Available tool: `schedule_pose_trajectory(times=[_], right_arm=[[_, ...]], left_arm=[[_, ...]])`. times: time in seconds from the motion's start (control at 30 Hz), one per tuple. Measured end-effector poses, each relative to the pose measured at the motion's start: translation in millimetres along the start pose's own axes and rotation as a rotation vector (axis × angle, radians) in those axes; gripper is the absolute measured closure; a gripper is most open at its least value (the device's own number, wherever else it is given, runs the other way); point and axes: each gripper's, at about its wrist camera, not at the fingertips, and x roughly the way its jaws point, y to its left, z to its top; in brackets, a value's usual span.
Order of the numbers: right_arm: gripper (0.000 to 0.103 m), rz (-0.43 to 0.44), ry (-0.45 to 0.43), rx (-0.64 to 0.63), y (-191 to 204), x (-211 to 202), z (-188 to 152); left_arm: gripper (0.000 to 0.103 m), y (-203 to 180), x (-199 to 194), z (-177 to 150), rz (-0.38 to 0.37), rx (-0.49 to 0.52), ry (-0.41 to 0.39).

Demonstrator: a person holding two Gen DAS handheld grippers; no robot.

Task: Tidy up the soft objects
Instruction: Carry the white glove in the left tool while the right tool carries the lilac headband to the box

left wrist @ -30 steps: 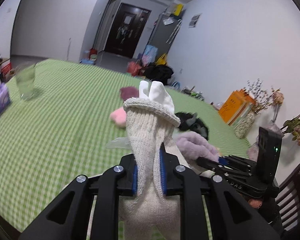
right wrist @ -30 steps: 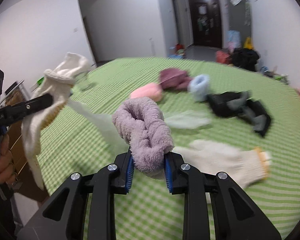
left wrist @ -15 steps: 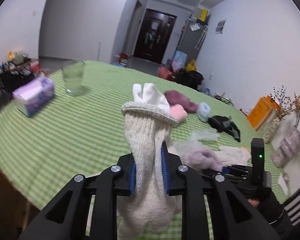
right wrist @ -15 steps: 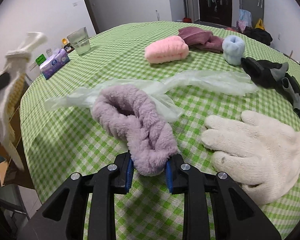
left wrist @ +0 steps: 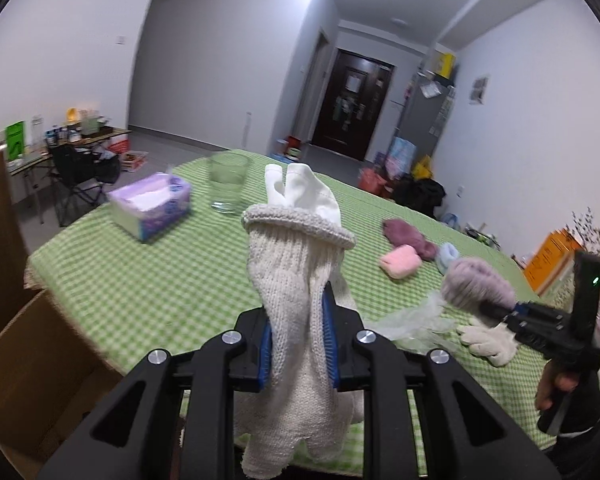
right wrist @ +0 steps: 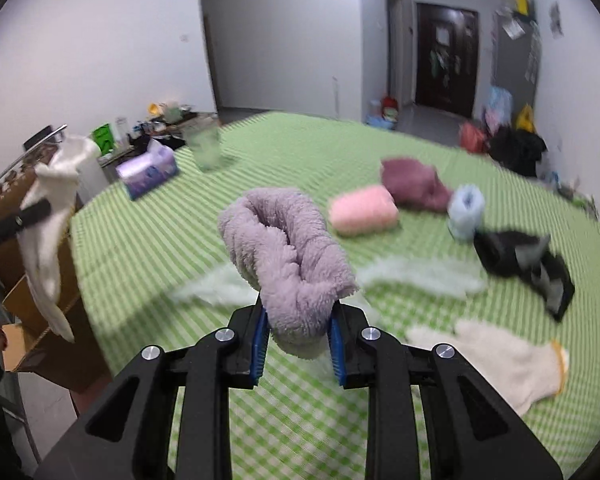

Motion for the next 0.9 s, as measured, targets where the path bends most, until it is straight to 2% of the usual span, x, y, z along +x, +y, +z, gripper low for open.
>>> schedule_pose_trajectory(times=[0.2, 0.5, 0.63, 0.77, 0.9], right_arm=[[0.077, 0.122, 0.02, -0.108, 60.7, 40.7, 26.5], [0.077, 0.403, 0.105, -0.327, 207.3, 108.0, 34.9], [0.077, 0.523, 0.151, -0.391, 269.6, 125.7, 27.6], [0.077, 0.603, 0.21, -0.496, 330.1, 140.0, 12.2], [0.077, 0.644, 0.243, -0.56, 364.8, 146.3, 1.2]], left_arm=[[0.085, 47.5, -37.5, -10.8, 0.142, -0.069, -0.035], [0.085, 141.9, -106.5, -57.2, 0.418, -0.26, -0.06], [0.085, 189.3, -128.8, -78.6, 0.575, -0.38, -0.072], [0.085, 217.8, -138.0, -95.2, 0.64, -0.431, -0.042], [0.084, 238.1, -147.6, -109.9, 0.696, -0.478, -0.018]])
